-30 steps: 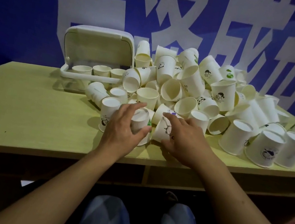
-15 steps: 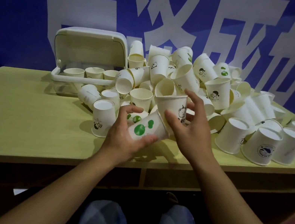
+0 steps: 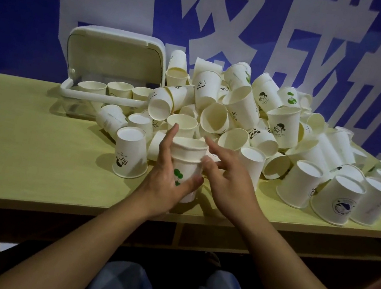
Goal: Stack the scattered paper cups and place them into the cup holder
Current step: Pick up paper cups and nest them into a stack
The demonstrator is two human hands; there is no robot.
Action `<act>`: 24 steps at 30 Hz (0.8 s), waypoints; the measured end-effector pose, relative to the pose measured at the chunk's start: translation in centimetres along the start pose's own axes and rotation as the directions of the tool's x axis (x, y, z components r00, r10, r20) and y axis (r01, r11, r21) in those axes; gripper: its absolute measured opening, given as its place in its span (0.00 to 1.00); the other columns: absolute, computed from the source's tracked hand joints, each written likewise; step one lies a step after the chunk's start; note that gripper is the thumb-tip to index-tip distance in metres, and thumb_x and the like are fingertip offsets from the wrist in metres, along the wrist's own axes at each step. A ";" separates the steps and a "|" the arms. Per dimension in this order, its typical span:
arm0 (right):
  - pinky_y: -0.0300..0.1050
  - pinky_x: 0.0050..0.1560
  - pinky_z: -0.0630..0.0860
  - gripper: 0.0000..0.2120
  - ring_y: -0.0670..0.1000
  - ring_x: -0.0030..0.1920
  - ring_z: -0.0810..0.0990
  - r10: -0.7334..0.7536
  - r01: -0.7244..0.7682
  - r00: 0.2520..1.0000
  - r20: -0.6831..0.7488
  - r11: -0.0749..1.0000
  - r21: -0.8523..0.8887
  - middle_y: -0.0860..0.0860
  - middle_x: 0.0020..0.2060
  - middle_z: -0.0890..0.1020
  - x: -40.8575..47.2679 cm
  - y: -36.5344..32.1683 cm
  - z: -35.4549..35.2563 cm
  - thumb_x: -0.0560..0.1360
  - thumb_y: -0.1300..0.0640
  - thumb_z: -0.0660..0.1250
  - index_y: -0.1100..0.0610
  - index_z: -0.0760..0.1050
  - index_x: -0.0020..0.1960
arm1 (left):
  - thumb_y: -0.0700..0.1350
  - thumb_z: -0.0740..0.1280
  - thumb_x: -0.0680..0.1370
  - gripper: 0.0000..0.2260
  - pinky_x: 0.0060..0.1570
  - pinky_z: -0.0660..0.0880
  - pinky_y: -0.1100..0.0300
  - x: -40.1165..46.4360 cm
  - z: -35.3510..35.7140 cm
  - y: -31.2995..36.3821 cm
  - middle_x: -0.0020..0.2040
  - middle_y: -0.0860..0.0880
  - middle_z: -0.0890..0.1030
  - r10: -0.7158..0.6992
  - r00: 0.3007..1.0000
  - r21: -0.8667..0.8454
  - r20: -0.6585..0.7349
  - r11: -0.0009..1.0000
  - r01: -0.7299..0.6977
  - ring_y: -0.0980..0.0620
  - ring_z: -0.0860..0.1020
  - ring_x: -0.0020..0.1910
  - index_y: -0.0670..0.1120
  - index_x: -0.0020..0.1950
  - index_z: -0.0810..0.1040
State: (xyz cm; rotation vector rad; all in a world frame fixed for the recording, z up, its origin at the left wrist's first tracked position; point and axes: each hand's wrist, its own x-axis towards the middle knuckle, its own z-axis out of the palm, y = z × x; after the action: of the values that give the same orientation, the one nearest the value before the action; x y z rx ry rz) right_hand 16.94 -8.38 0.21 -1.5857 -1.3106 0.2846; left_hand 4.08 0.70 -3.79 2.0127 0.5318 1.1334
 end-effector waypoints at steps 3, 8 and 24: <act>0.33 0.50 0.74 0.19 0.42 0.52 0.78 -0.035 0.044 0.998 0.047 0.979 -0.197 0.45 0.60 0.76 1.1 -0.8 -1.5 0.80 0.50 0.65 0.43 0.73 0.70 | 0.51 0.75 0.74 0.38 0.56 0.71 0.75 0.4 -0.1 -0.3 0.69 0.54 0.64 -0.013 1.000 0.005 -0.001 1.000 0.013 0.54 0.71 0.65 0.70 0.66 0.49; 0.47 0.57 0.75 0.16 0.48 0.56 0.76 -0.184 0.094 0.967 -0.174 0.899 -0.427 0.48 0.60 0.77 6.5 -2.2 -6.1 0.77 0.52 0.68 0.45 0.76 0.64 | 0.61 0.76 0.68 0.29 0.42 0.80 0.54 3.0 0.6 0.5 0.59 0.53 0.74 -0.036 0.998 0.061 -0.055 0.997 0.040 0.51 0.78 0.51 0.67 0.62 0.62; 0.59 0.67 0.72 0.38 0.56 0.66 0.73 -0.119 0.047 0.986 -0.118 0.872 -0.487 0.51 0.70 0.72 14.4 0.1 -7.2 0.72 0.49 0.75 0.42 0.59 0.76 | 0.64 0.67 0.71 0.34 0.60 0.77 0.53 3.9 1.9 -1.0 0.71 0.61 0.69 0.088 0.996 0.033 0.016 0.995 -0.089 0.58 0.72 0.66 0.71 0.75 0.56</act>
State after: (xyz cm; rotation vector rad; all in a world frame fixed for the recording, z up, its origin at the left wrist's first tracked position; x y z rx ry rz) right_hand 27.60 -0.22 9.11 -1.9146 -1.4000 -0.2333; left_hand 7.71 3.12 -3.03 2.0897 0.4609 1.1691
